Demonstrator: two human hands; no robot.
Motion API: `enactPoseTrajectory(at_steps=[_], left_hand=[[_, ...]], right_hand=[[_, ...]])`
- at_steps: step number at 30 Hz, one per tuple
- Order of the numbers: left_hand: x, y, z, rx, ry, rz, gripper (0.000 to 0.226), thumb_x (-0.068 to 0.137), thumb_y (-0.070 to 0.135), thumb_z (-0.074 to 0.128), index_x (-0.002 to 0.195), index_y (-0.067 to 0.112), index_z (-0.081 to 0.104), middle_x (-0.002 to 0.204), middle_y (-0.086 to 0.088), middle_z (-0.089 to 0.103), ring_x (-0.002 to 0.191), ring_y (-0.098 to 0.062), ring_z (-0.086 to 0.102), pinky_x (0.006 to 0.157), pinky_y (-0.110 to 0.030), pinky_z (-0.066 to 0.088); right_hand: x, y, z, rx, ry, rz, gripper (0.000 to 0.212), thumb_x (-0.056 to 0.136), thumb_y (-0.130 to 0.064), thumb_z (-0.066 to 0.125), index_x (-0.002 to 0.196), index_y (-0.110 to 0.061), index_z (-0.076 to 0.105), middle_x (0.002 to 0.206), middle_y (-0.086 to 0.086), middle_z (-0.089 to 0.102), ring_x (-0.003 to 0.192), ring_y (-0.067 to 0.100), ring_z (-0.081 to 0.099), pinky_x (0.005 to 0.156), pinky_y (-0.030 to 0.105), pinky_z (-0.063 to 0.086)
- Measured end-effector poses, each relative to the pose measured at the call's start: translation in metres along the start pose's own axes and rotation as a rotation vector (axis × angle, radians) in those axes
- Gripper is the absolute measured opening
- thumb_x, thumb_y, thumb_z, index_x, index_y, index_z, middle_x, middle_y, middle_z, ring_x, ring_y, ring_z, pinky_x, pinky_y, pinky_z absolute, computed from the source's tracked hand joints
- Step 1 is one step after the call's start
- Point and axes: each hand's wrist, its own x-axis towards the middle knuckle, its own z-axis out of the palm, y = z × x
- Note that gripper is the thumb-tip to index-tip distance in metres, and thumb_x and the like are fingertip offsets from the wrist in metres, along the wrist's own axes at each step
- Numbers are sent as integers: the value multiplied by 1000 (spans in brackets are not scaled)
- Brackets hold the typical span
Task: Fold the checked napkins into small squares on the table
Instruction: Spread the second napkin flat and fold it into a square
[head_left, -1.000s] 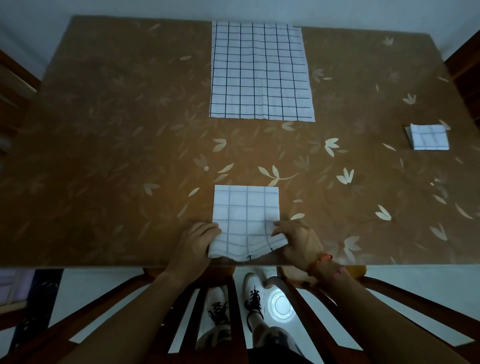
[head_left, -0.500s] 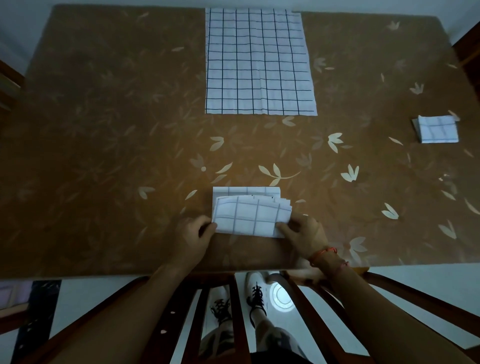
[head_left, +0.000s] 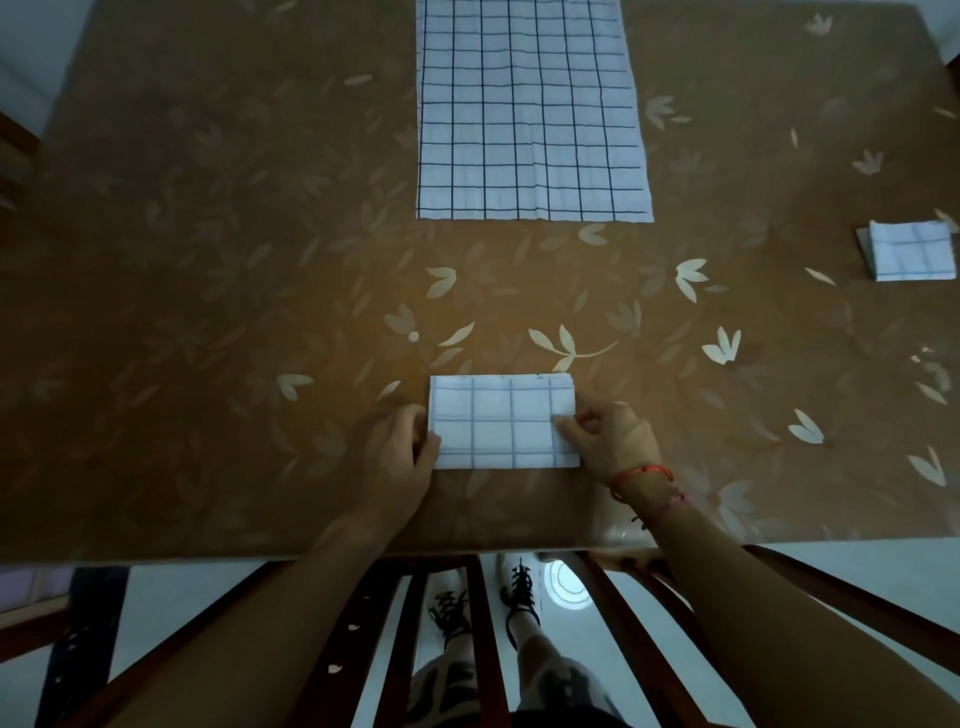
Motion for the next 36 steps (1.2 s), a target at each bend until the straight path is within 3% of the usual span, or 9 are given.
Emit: enactPoseTrajectory(at_steps=[5, 8, 11, 13, 15, 18, 20, 22, 36], left_hand=[[-2, 1, 3, 382, -14, 395, 36, 95, 22, 41, 126, 11, 55, 131, -7, 52, 122, -23, 48, 90, -39, 46], [2, -6, 8, 538, -121, 388, 49, 98, 27, 32, 140, 7, 45, 151, -11, 38, 141, -24, 31, 108, -43, 34], [6, -11, 8, 580, -189, 353, 53, 99, 30, 28, 145, 6, 38, 155, -12, 29, 145, -24, 22, 113, -47, 28], [6, -11, 8, 595, -202, 356, 53, 99, 30, 29, 146, 7, 36, 157, -13, 25, 146, -25, 19, 114, -48, 27], [6, -11, 9, 597, -206, 346, 54, 99, 31, 30, 147, 7, 34, 158, -14, 22, 147, -25, 16, 115, -48, 24], [6, -12, 9, 610, -220, 328, 57, 99, 34, 26, 148, 6, 30, 158, -15, 19, 147, -26, 14, 115, -49, 23], [6, -12, 8, 605, -232, 328, 58, 100, 35, 24, 148, 4, 29, 158, -16, 19, 147, -27, 15, 114, -51, 24], [6, -13, 8, 611, -241, 332, 58, 101, 36, 22, 148, 4, 27, 158, -16, 18, 147, -26, 14, 114, -53, 22], [5, -16, 12, 627, -251, 296, 62, 98, 41, 18, 151, 8, 20, 161, -10, 11, 148, -22, 7, 116, -55, 13]], right_hand=[[3, -1, 1, -33, 18, 2, 33, 84, -51, 61, 80, -19, 64, 72, -3, 62, 67, 17, 58, 46, 19, 31], [6, 6, 6, -51, -10, 34, 30, 83, -52, 62, 83, -22, 63, 73, -3, 62, 67, 16, 58, 49, 20, 35], [2, 16, 13, -17, -55, 186, 41, 72, -50, 71, 97, -19, 62, 84, -3, 64, 67, 13, 54, 58, 32, 50], [-9, 2, 10, -132, 145, -4, 30, 81, -46, 64, 95, -20, 59, 87, -3, 58, 71, 15, 52, 62, 32, 49], [-28, -21, 12, -203, 330, -407, 25, 85, -37, 61, 101, -17, 61, 97, 3, 56, 84, 21, 55, 70, 34, 50], [-54, -38, 39, -289, 190, -728, 50, 85, -40, 49, 124, -8, 56, 130, 17, 53, 121, 33, 51, 98, 43, 47], [-64, -35, 65, -436, -3, -738, 68, 91, -48, 34, 143, -4, 36, 152, 20, 29, 143, 33, 25, 114, 43, 29], [-67, -33, 78, -545, -45, -761, 74, 94, -51, 31, 147, -1, 25, 156, 21, 17, 146, 33, 13, 117, 46, 24], [-73, 25, 44, -716, -10, -520, 86, 89, -61, 33, 144, 5, 31, 154, 25, 20, 144, 37, 20, 114, 50, 29]])
